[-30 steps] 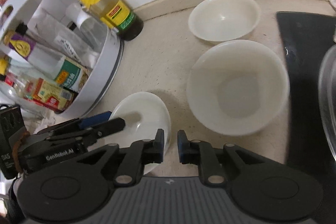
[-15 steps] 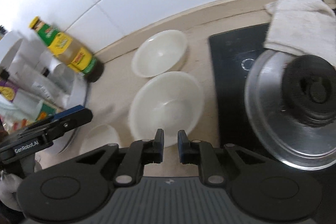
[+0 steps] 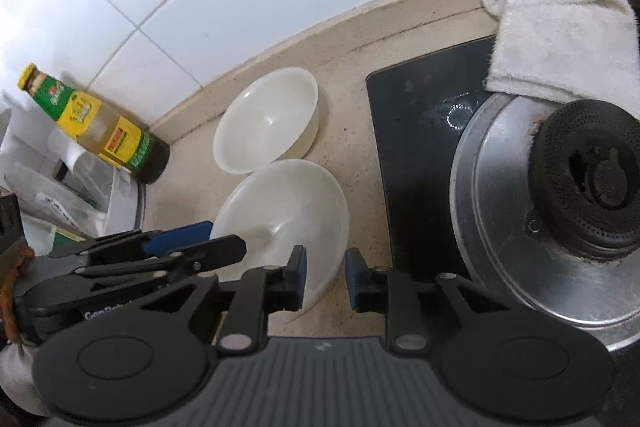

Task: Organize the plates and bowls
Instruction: 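Lift the cream bowl and carry it over the larger white bowl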

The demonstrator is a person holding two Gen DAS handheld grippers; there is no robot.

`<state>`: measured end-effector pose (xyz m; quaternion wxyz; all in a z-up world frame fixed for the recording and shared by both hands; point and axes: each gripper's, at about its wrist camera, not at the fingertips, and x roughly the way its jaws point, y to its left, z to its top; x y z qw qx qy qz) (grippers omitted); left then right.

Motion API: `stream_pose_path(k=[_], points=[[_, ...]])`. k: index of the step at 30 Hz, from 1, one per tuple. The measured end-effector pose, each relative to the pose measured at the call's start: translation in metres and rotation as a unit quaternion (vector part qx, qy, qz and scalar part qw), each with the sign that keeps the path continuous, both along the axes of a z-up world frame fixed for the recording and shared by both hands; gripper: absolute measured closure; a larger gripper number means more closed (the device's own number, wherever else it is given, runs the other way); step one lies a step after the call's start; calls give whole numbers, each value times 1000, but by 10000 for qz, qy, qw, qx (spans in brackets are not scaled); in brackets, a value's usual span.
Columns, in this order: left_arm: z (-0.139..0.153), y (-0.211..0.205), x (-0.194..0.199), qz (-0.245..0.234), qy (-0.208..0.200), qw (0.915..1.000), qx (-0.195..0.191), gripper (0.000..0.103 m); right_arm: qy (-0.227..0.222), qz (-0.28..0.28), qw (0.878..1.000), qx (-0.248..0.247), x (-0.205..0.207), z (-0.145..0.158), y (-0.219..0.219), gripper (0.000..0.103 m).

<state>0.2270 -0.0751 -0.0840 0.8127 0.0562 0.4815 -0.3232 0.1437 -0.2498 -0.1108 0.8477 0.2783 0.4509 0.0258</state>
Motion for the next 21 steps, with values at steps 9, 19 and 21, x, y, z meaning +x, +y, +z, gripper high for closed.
stream_pose_path(k=[9,19,21], points=[[-5,2,2,18,45,9999,142,74,38,98,9999,4,10,-12,-3,92],[26,12,-9,101,-339,9993,-157,73,-319,68,9995,13,2,14,-5,92],[35,19,-14,147,-428,9988,-206,73,-402,108,9991,16,0,21,-2,92]])
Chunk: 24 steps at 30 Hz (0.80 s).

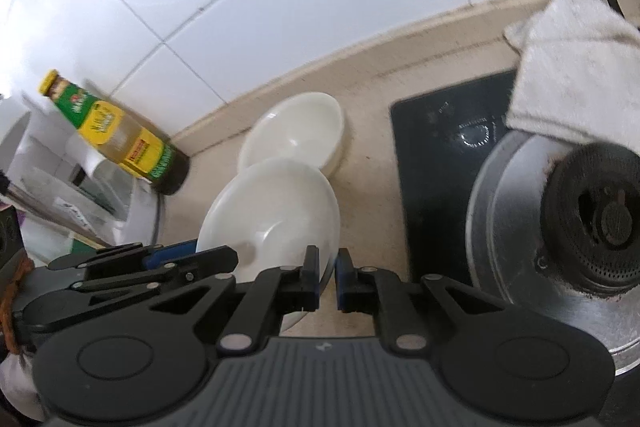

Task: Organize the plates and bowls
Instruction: 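Lift the cream bowl and carry it over the larger white bowl, then lower the cream bowl into the larger bowl and open both grippers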

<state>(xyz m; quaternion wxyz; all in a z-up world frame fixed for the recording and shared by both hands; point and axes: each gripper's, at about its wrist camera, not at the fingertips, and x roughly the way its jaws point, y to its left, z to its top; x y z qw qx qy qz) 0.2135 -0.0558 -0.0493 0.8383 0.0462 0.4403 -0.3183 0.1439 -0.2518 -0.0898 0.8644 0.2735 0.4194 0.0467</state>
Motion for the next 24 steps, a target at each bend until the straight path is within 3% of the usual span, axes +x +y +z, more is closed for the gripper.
stream_pose_path(k=[12,24], points=[[35,62,-38,471,-381,9982,-37,73,-344,652,9972,82,-11,32,47,92],[27,100,-67,854,-240,9961,-5,72,-140,1166,9931,71,-22,23,90,92]])
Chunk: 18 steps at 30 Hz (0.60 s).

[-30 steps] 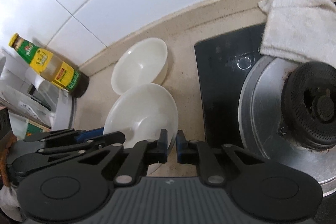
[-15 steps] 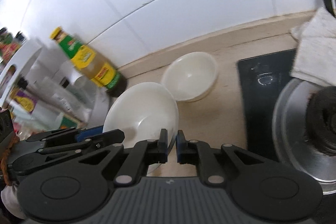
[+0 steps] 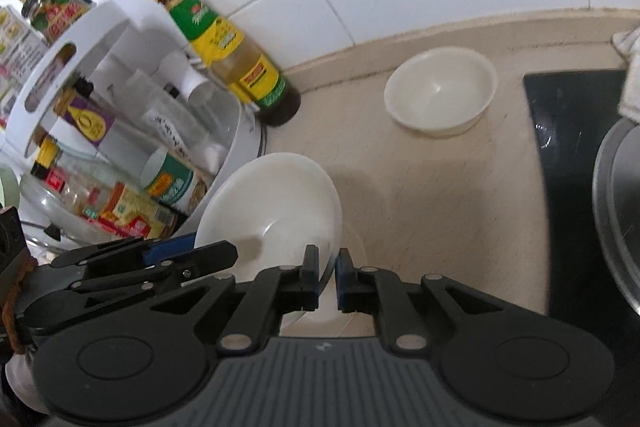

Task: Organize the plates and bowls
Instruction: 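Lower the cream bowl into the larger bowl and open both grippers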

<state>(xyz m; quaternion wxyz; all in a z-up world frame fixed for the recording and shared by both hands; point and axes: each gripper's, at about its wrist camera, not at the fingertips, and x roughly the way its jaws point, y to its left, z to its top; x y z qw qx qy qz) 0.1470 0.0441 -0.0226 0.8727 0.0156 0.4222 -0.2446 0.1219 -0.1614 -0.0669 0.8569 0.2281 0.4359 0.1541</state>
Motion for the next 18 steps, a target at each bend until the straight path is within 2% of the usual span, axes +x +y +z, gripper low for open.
stream_pose_path(k=[11,18], points=[[-33,7,4,93,339,9993,79,72,346,57,9992,-175,4,-28,14,92],[-43,4,9,91,379,9991,141,71,228,64,9986,-475,9,-29,19,89]])
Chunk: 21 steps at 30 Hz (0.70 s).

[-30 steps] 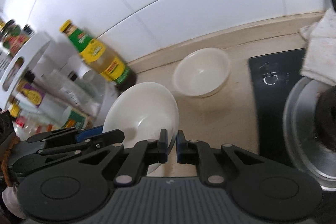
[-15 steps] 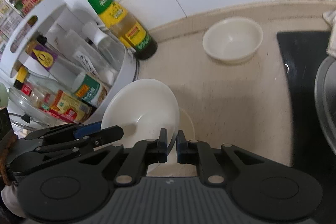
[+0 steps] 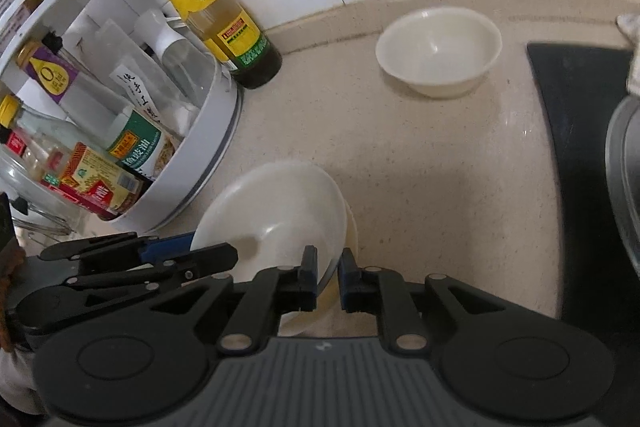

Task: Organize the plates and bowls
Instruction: 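Lower the cream bowl into the larger bowl and open both grippers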

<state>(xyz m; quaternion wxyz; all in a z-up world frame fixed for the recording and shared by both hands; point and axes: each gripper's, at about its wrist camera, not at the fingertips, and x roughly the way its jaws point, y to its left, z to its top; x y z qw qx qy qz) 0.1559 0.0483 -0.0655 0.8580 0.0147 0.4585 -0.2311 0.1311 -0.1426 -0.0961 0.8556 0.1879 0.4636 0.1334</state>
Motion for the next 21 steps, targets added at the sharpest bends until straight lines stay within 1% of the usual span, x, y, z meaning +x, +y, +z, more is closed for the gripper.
stream_pose_path(k=[7,12,16,21], points=[[2,2,0,2,-77,9999,88,68,-124,149,9991,-369,2,3,3,87],[9,6,-2,-8,-182,9997,161,66,-99,228,9988,-426,-4,4,0,87],[15,8,-3,-7,-299,9993,230,65,-220,178,9982,-521,-9,10,-3,87],[22,5,1,-15,-391,9991,171,64,-266,-25,9986,-465,-9,14,-12,87]])
